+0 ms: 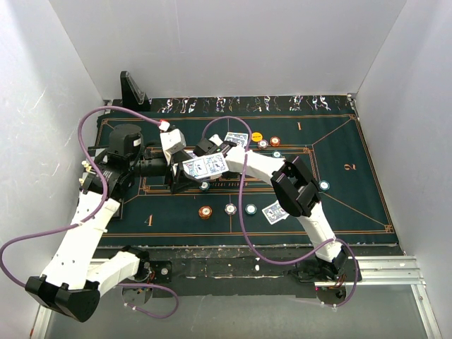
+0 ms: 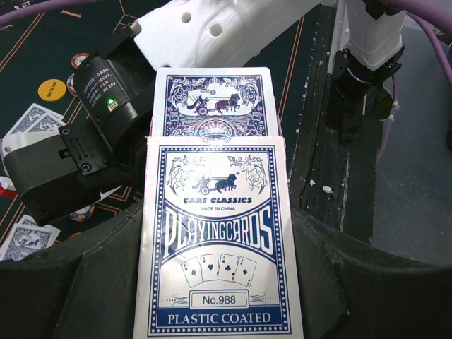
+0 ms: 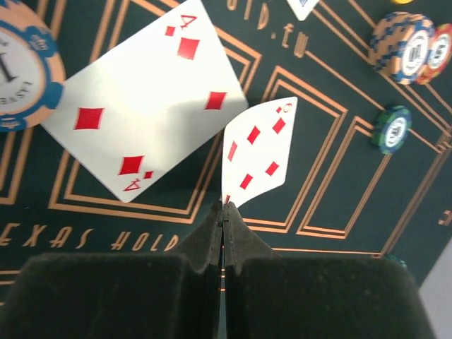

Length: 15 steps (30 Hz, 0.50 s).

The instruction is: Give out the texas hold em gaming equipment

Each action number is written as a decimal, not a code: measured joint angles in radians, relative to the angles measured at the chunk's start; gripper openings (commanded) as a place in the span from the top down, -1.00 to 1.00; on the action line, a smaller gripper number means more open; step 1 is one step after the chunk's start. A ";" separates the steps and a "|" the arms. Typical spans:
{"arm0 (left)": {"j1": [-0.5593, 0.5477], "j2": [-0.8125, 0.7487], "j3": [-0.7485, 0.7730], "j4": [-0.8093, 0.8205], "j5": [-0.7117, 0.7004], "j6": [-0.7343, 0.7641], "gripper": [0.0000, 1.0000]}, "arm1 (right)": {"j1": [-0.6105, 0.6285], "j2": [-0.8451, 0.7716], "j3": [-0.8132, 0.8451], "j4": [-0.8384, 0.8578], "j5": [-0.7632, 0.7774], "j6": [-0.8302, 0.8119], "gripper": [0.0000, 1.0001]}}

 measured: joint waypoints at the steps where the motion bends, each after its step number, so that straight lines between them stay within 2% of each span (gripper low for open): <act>1: 0.000 0.000 0.000 0.001 -0.001 0.000 0.78 | 0.001 0.000 0.000 0.001 -0.021 0.007 0.97; 4: 0.000 -0.001 0.000 0.001 -0.005 0.002 0.78 | 0.004 0.000 0.000 0.010 -0.078 0.021 0.92; 5: 0.000 -0.002 0.000 0.001 -0.008 0.003 0.78 | 0.005 0.000 -0.002 0.015 -0.101 0.025 0.75; 7: 0.000 -0.006 0.000 0.001 -0.013 0.011 0.76 | 0.006 0.000 -0.008 0.029 -0.135 0.032 0.24; 9: 0.000 -0.013 0.000 0.001 -0.013 0.019 0.76 | 0.006 0.000 -0.018 0.035 -0.162 0.044 -0.06; 12: 0.000 -0.029 -0.006 0.006 -0.011 0.028 0.76 | 0.006 -0.010 -0.035 0.044 -0.166 0.035 -0.24; 15: 0.000 -0.031 -0.006 0.008 -0.011 0.028 0.76 | 0.001 -0.030 -0.053 0.054 -0.190 0.042 -0.29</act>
